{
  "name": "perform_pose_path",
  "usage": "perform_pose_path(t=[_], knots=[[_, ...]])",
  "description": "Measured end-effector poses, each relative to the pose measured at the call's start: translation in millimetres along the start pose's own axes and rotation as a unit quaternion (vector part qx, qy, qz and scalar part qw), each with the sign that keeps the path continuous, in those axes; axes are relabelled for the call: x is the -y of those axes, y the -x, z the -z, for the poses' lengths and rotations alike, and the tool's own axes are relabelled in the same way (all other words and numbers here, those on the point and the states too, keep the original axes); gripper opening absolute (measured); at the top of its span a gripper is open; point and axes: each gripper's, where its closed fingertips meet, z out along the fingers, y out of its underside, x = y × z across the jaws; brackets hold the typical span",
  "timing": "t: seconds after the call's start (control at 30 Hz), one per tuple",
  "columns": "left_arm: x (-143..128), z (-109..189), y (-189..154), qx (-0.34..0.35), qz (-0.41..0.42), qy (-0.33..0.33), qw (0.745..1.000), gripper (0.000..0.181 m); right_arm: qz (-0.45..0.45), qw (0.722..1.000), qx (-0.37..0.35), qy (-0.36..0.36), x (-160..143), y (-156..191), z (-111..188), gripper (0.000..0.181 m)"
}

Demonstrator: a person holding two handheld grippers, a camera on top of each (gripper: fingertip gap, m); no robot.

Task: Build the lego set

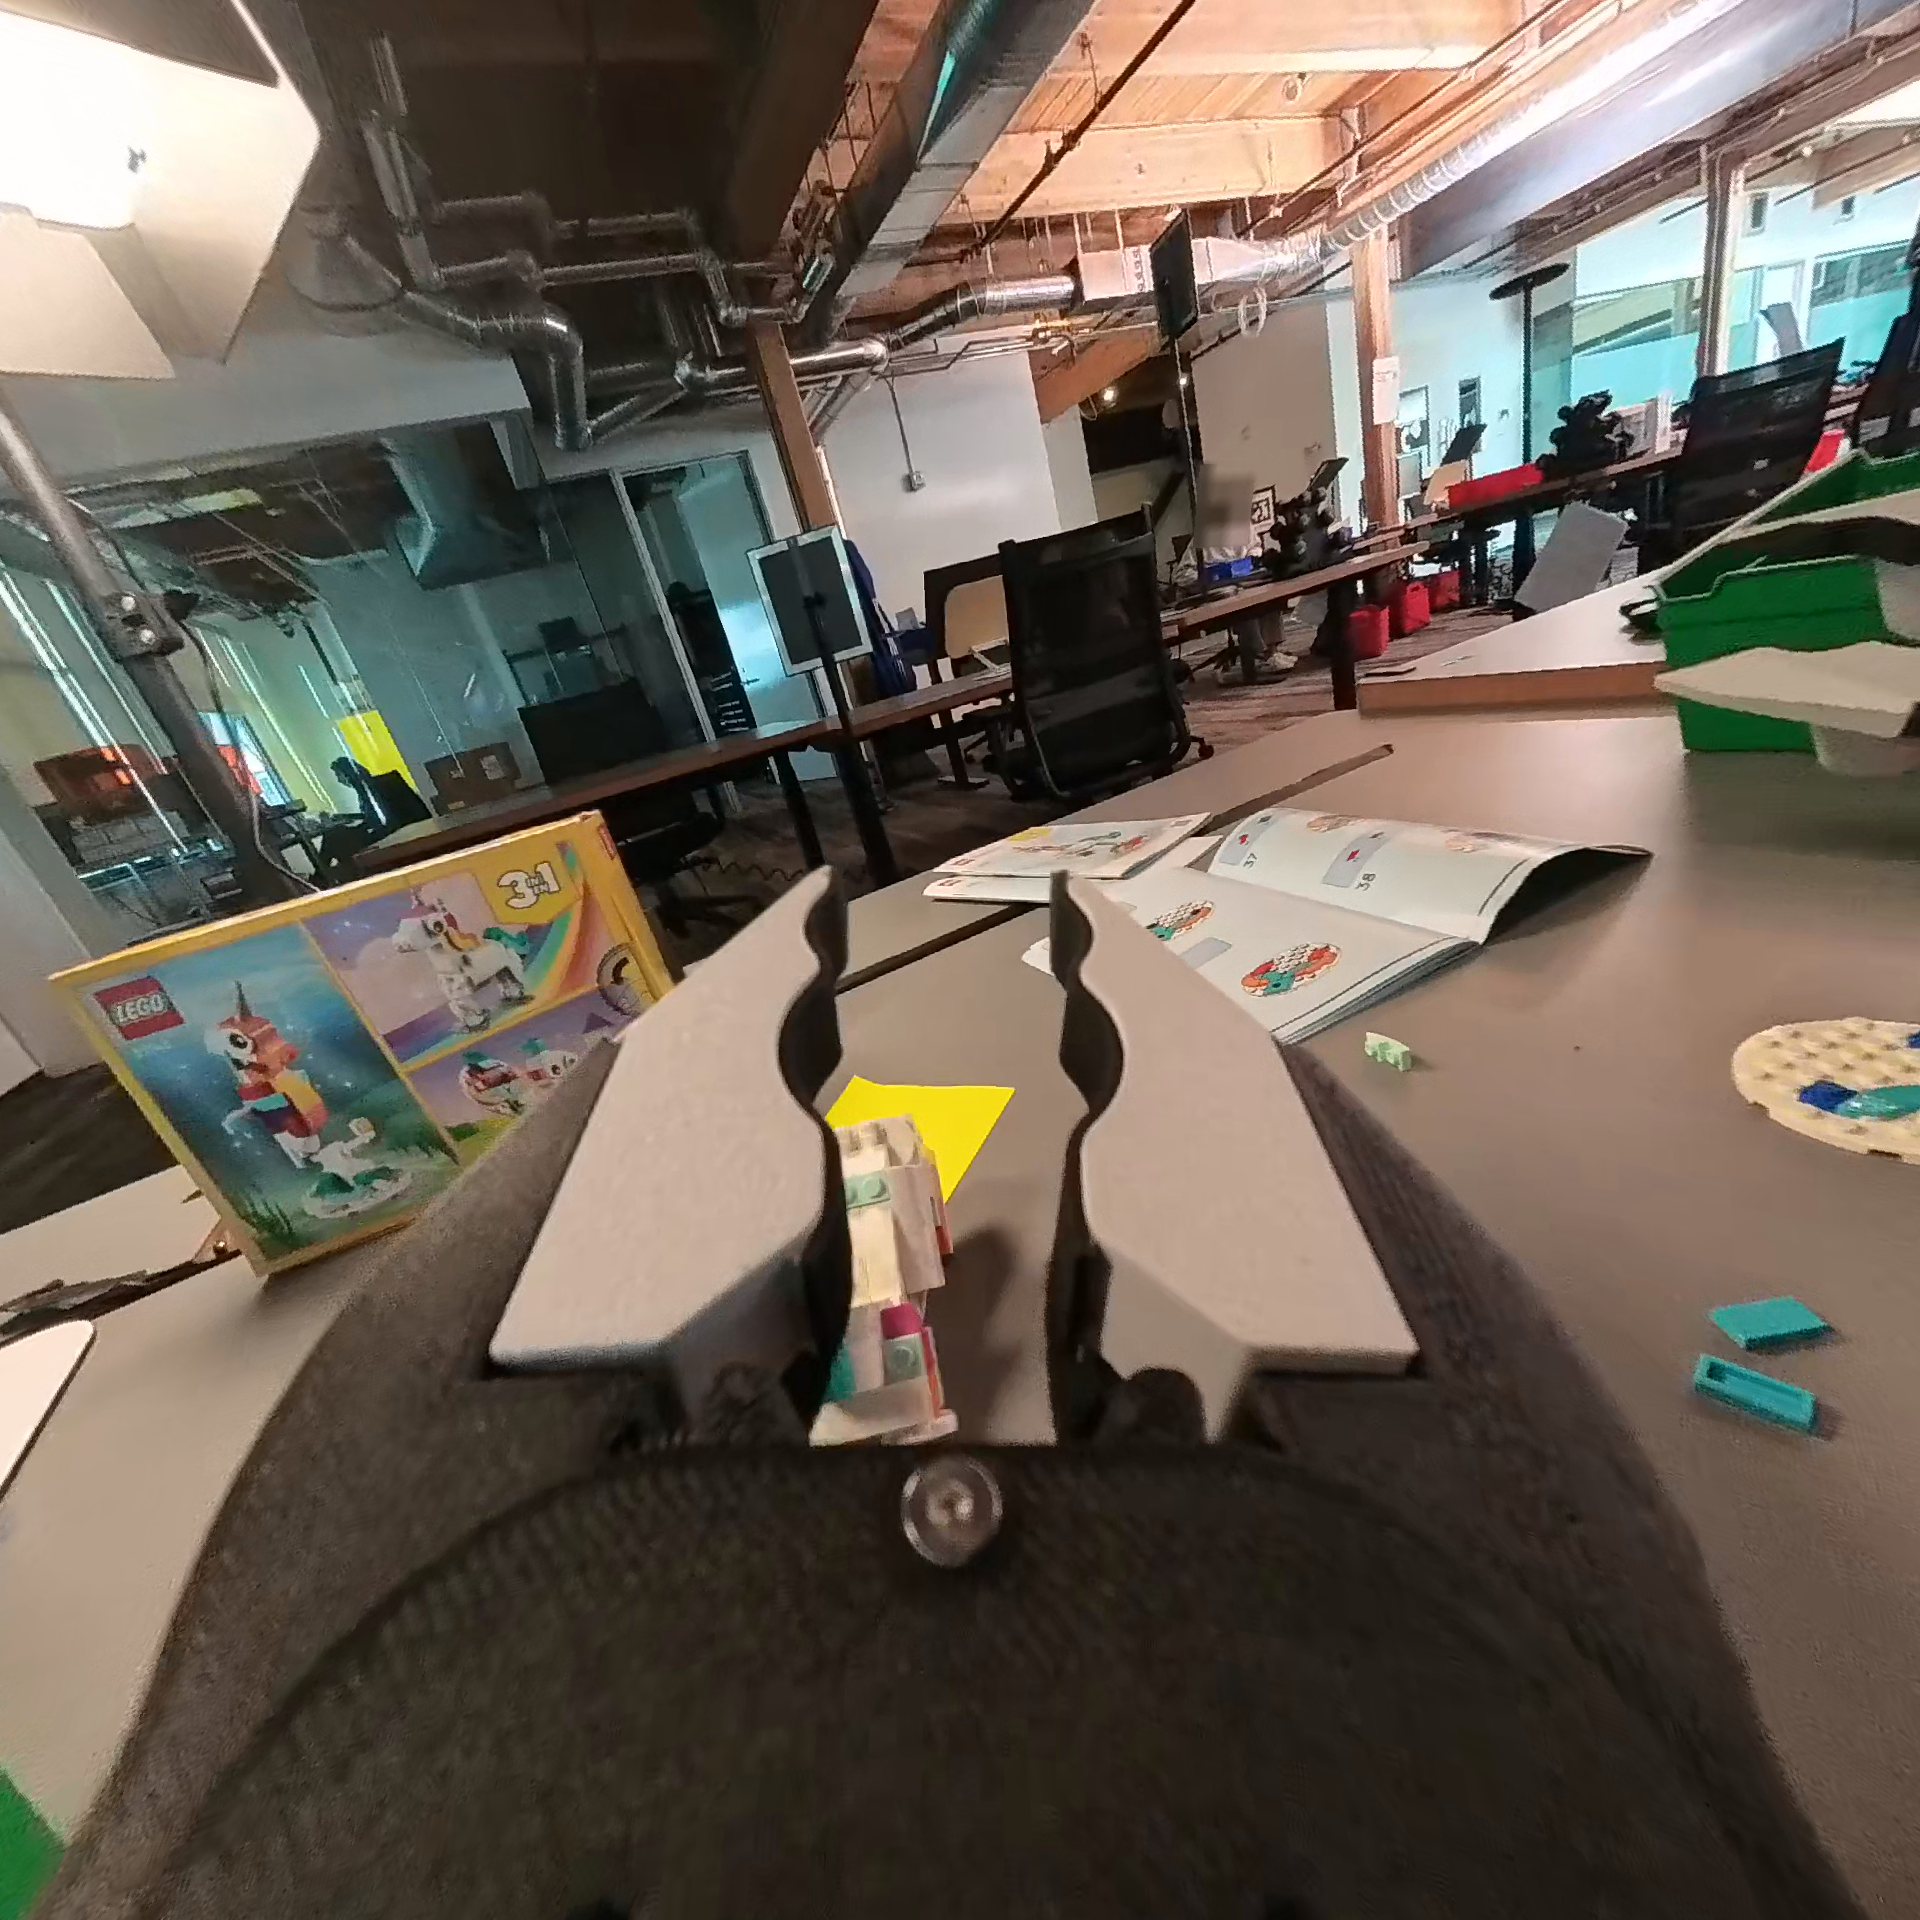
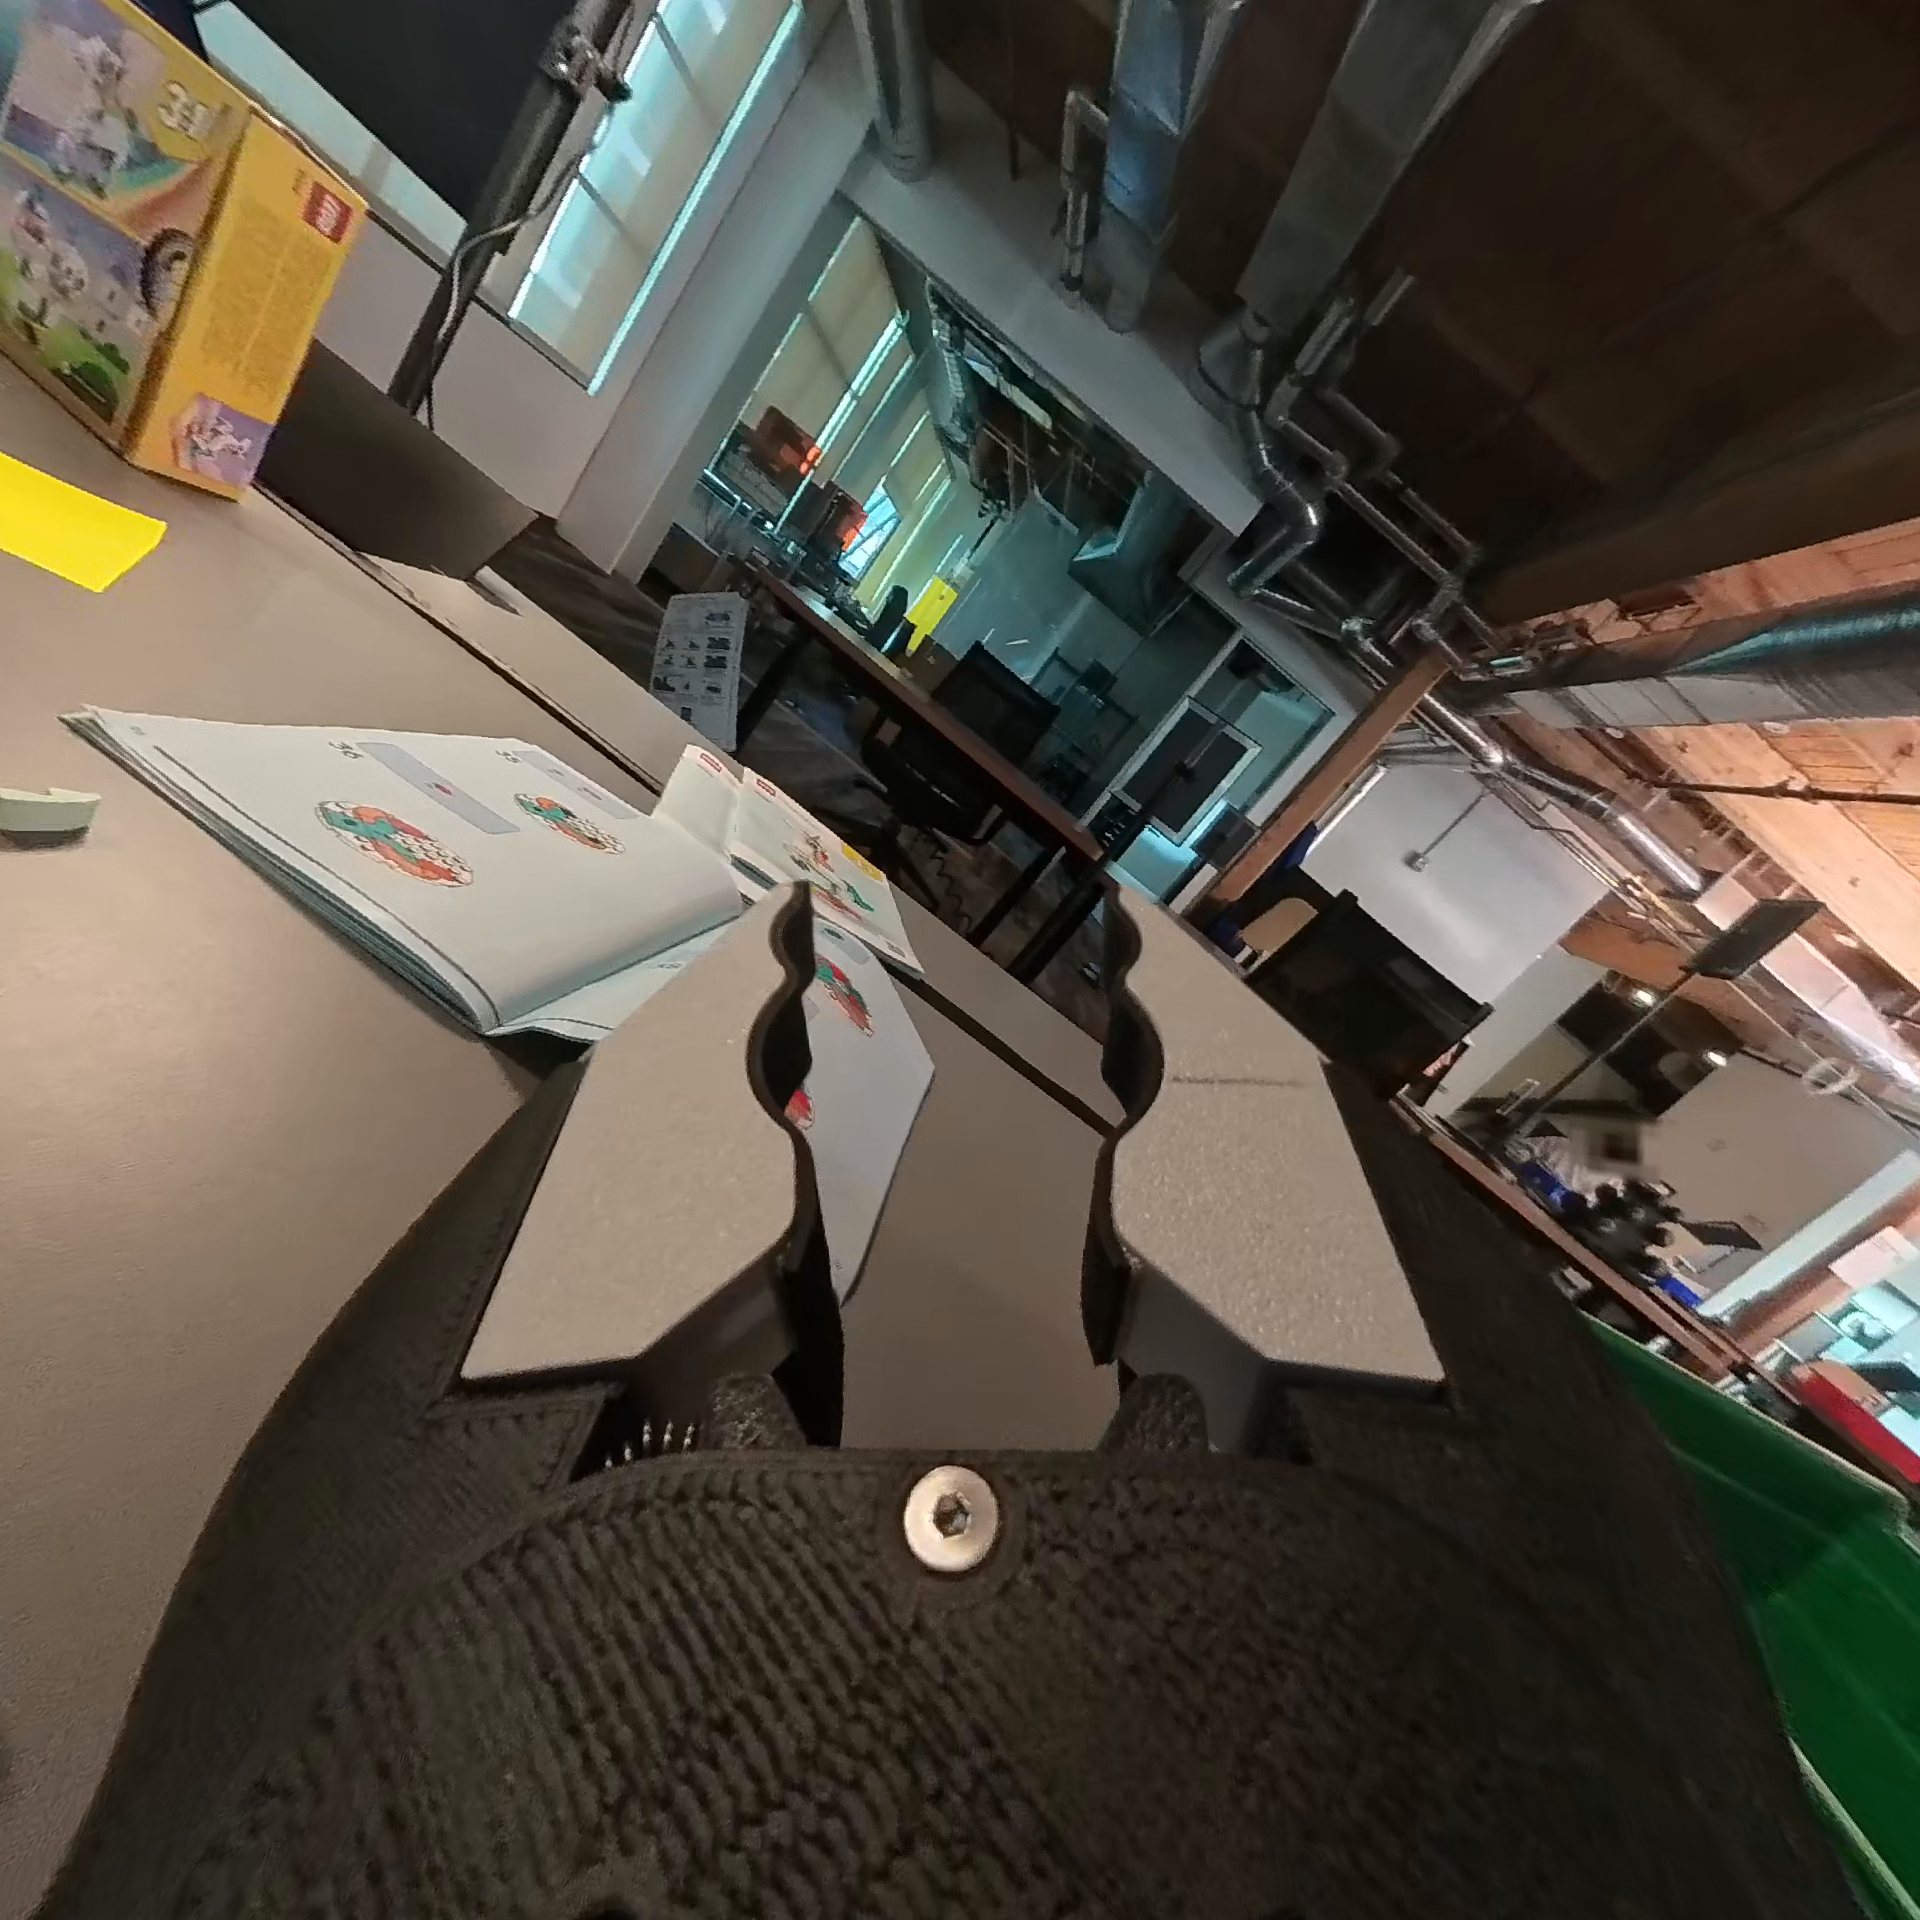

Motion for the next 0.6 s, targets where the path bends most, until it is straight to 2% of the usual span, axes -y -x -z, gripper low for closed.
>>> perform_pose_path(t=[0.2, 0.27, 0.3, 0.37, 0.4, 0.47, 0.6], knots=[[2, 3, 7, 0.008, 0.001, -0.001, 1.000, 0.038, -0.007, 0.999, 0.032, -0.021, 10, 10, 1, 0.054], [3, 5, 5, 0.001, 0.010, -0.002, 1.000, 0.038, -0.031, 0.991, 0.126, -0.044, 26, 34, 7, 0.054], [4, 6, 3, -0.004, 0.013, -0.002, 1.000, 0.037, -0.049, 0.975, 0.210, -0.053, 35, 55, 16, 0.055], [4, 8, -1, -0.014, 0.010, -0.001, 1.000, 0.037, -0.091, 0.920, 0.379, -0.047, 51, 95, 46, 0.059], [4, 9, -2, -0.017, 0.008, 0.000, 1.000, 0.037, -0.098, 0.893, 0.439, -0.028, 55, 108, 60, 0.058], [7, 10, -4, -0.022, 0.008, -0.004, 1.000, 0.037, -0.091, 0.854, 0.511, 0.029, 50, 127, 75, 0.069], [11, 10, -14, -0.053, 0.031, -0.007, 0.998, 0.037, -0.097, 0.787, 0.592, 0.140, 22, 147, 87, 0.091]])
